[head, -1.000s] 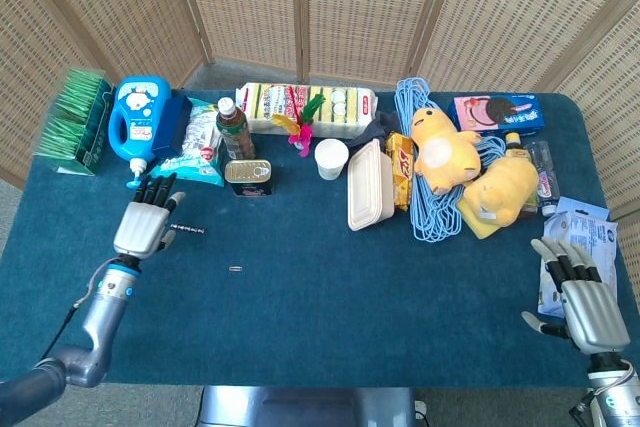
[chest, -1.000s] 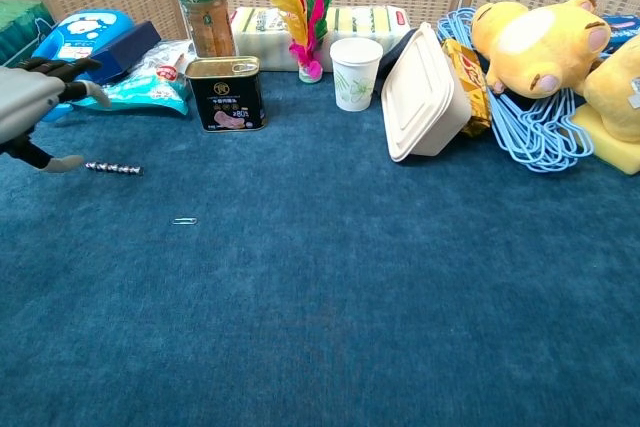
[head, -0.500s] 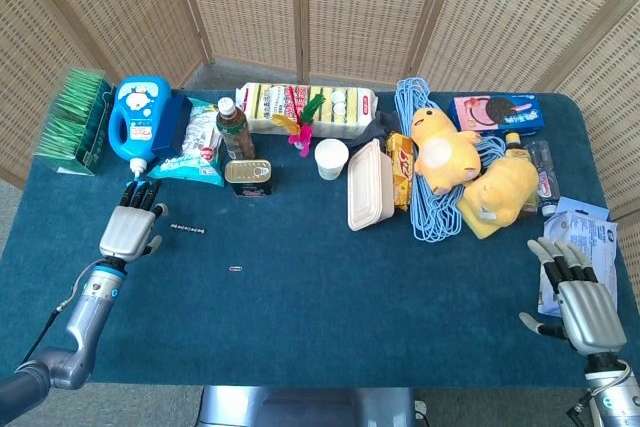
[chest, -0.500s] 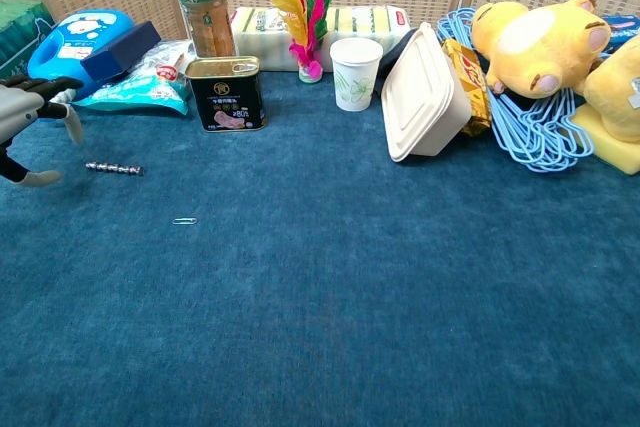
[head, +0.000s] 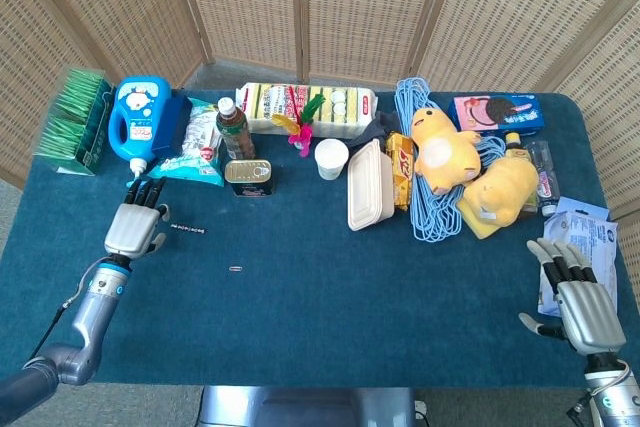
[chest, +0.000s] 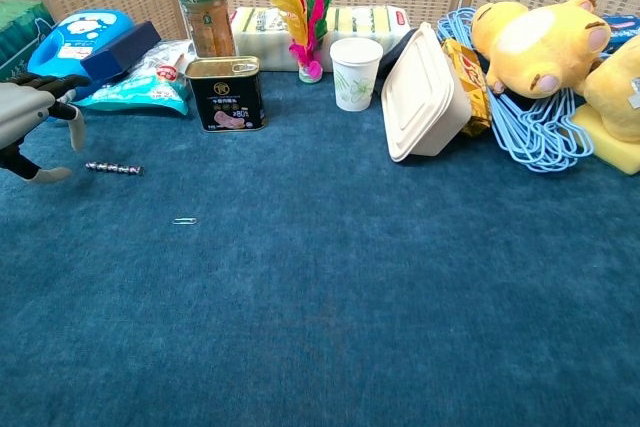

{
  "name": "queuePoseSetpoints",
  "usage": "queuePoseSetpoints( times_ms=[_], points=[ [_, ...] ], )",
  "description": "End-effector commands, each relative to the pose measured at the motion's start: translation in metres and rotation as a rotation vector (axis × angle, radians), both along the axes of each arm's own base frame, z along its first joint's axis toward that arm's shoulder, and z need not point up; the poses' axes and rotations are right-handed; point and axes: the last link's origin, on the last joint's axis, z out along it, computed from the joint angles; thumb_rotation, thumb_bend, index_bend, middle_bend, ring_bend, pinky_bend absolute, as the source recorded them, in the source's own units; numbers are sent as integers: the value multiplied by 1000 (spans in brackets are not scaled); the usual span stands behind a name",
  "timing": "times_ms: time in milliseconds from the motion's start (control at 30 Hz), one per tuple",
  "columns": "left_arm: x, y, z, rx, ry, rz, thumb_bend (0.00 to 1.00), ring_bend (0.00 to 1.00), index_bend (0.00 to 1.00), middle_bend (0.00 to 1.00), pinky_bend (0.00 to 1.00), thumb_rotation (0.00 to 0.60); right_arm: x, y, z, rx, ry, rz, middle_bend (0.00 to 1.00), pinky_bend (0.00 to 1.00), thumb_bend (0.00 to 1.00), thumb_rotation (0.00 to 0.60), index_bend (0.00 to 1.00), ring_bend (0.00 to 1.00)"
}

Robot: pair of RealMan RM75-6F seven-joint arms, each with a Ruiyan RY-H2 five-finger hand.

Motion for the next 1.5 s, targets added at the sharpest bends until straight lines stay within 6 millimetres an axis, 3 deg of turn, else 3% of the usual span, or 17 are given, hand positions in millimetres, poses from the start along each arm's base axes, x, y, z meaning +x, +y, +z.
queuePoseSetpoints(
  times_ms=[33,333,1500],
  points=[
    [1,2,-3,-6,6,16,497,56,455,0,0,600,0,0,0,0,0,0,0,0,0,600,0,0],
    [7,10,-5,-16,-4,64,572,75,456,0,0,600,0,-1,-1,4,0,-3,0,0,0,600,0,0],
    [16,16,-19,-31,21,117,585,90,486,0,0,600,-1,-1,-1,17,-7,-14,0,0,0,600,0,0]
  ],
)
